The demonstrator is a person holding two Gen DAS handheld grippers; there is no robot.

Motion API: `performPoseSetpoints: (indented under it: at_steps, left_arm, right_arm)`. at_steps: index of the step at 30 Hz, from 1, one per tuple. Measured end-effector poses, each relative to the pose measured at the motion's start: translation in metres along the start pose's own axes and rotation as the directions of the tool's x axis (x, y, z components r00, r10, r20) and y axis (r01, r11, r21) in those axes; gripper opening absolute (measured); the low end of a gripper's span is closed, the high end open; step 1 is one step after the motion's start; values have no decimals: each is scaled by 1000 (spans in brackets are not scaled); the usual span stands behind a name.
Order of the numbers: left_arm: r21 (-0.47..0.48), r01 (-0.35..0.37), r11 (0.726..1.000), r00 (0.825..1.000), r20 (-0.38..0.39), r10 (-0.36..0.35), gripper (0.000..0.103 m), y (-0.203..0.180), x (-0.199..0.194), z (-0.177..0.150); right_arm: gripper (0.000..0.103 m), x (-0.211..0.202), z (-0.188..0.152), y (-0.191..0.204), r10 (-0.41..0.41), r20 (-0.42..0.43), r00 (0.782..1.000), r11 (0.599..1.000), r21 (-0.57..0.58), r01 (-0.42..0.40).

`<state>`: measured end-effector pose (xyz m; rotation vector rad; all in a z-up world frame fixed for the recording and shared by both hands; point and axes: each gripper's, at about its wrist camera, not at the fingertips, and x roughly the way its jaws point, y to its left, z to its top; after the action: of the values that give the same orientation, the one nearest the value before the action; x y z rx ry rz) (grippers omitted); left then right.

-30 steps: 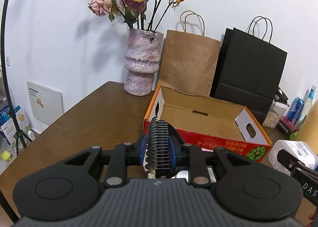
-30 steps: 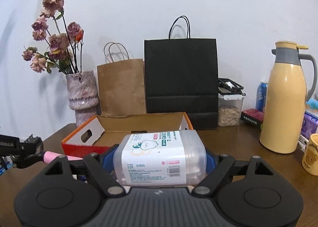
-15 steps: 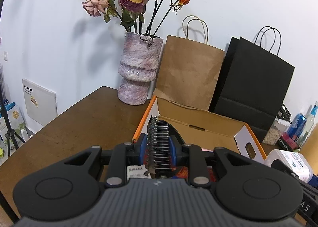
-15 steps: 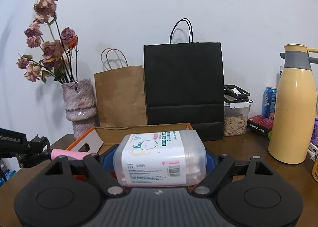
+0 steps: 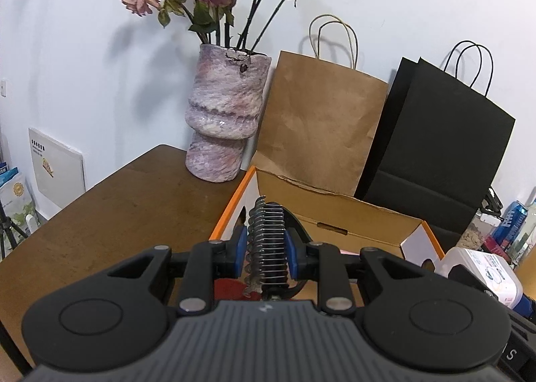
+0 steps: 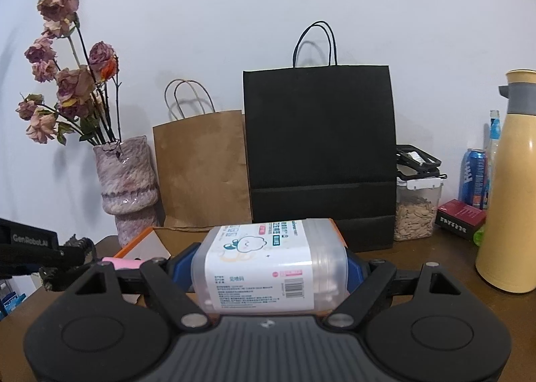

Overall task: Organize rigid objects
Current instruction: 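Carry black comb with left gripper while right gripper carries white box into cardboard box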

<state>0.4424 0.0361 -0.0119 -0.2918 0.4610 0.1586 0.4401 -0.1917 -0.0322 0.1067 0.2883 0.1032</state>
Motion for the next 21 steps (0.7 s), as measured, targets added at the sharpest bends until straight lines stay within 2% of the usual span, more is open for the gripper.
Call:
performPoseSetpoints:
  at_steps: [21]
  left_arm:
    - [59, -47, 997, 996, -67, 50, 25, -23, 89, 8]
  right_arm:
    - [82, 83, 1, -10, -5, -84, 996, 1000, -25, 3]
